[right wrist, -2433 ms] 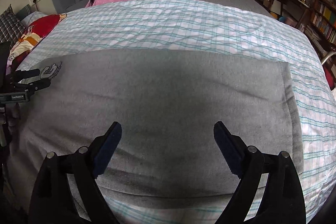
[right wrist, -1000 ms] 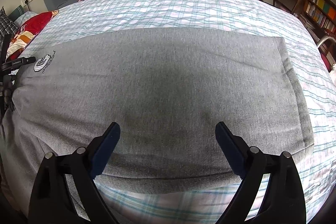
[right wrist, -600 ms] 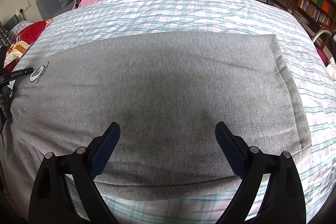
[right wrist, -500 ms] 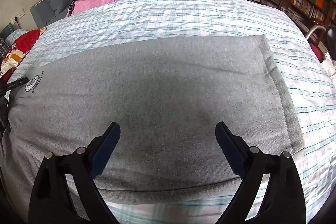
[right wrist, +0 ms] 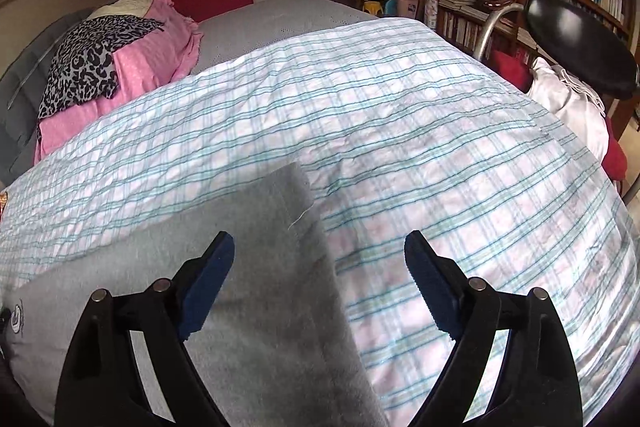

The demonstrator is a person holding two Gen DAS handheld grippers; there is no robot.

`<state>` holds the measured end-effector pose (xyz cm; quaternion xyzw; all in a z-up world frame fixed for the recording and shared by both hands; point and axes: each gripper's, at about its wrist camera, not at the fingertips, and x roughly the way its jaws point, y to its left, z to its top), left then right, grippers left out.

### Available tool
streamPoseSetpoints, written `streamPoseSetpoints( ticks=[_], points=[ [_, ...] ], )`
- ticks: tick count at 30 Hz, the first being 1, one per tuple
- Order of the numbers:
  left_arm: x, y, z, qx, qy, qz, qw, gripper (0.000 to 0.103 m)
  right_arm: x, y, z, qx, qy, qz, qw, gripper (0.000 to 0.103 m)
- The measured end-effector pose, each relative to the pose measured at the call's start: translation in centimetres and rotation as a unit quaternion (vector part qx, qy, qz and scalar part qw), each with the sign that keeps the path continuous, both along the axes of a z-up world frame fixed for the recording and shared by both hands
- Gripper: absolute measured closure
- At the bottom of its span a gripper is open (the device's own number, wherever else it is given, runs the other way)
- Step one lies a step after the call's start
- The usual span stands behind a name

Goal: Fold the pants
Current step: 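Close the left gripper on the pant leg hem while the right gripper grasps the other hem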

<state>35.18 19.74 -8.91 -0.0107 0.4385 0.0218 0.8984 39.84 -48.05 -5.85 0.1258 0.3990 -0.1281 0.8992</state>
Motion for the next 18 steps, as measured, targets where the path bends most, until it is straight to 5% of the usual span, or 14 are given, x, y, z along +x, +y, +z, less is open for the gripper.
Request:
streamPoseSetpoints(
  ticks=[12,14,18],
  points=[
    [0.3,-0.1,-0.4,0.008,0.002,0.003,1.0000,0.059,6.8,-1.1,-3.9,0.064,0.035,0.028,0.997,0.023],
    [0.4,-0.2,-0.5,0.009,0.002,0.003,1.0000,0.059,7.5,-0.5,-4.6,0.048,0.048,0.036,0.997,0.029],
    [0.4,-0.1,-0.5,0.007,0.002,0.003,1.0000,0.058,8.0,0.2,-4.9,0.036,0.049,0.044,0.997,0.070]
  ],
)
